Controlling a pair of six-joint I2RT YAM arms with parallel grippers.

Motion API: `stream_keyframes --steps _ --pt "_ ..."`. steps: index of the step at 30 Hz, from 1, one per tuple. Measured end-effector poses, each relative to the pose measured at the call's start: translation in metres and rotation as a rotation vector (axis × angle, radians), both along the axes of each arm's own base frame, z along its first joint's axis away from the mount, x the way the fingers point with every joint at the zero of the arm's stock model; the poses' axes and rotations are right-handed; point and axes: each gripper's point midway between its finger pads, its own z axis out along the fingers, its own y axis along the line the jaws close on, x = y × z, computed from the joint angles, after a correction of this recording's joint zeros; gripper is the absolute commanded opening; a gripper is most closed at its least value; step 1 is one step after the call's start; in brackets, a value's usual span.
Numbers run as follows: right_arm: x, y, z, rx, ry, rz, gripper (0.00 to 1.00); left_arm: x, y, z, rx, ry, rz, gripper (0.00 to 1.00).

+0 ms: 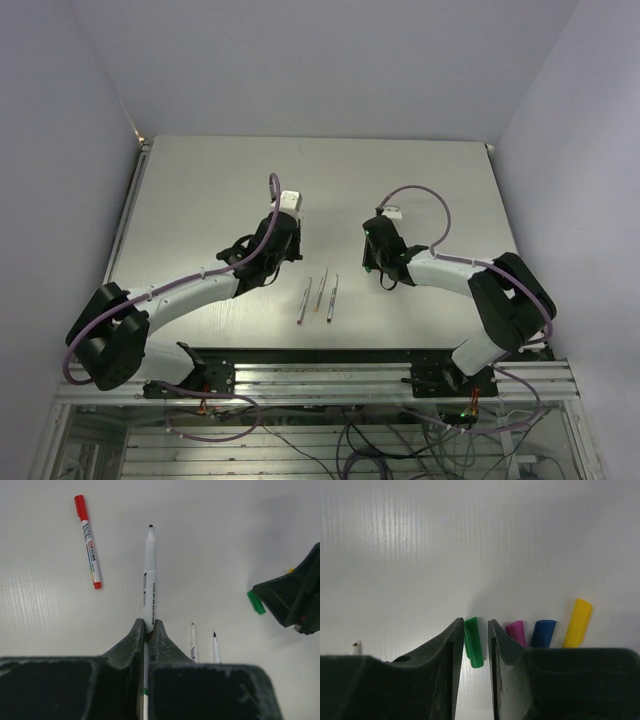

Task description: Insert the pens into the pen caps

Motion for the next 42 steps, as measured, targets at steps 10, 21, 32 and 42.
stream_keyframes --steps 10,21,32,42 --pt "0.004 0.007 -0.005 0.007 -0.002 0.027 0.31 0.001 -0.011 0.002 -0.043 -0.03 -0.061 0.07" --pt "-0.001 0.006 -0.011 0.01 0.007 0.034 0.3 0.001 -0.02 0.0 -0.069 -0.026 -0.099 0.07" --pt "-0.009 0.011 -0.017 -0.006 0.013 0.057 0.24 -0.003 -0.02 -0.008 -0.082 -0.005 -0.103 0.07" --pt "-0.014 0.026 -0.018 -0.042 0.005 0.062 0.25 -0.005 -0.019 -0.011 -0.082 0.002 -0.103 0.07"
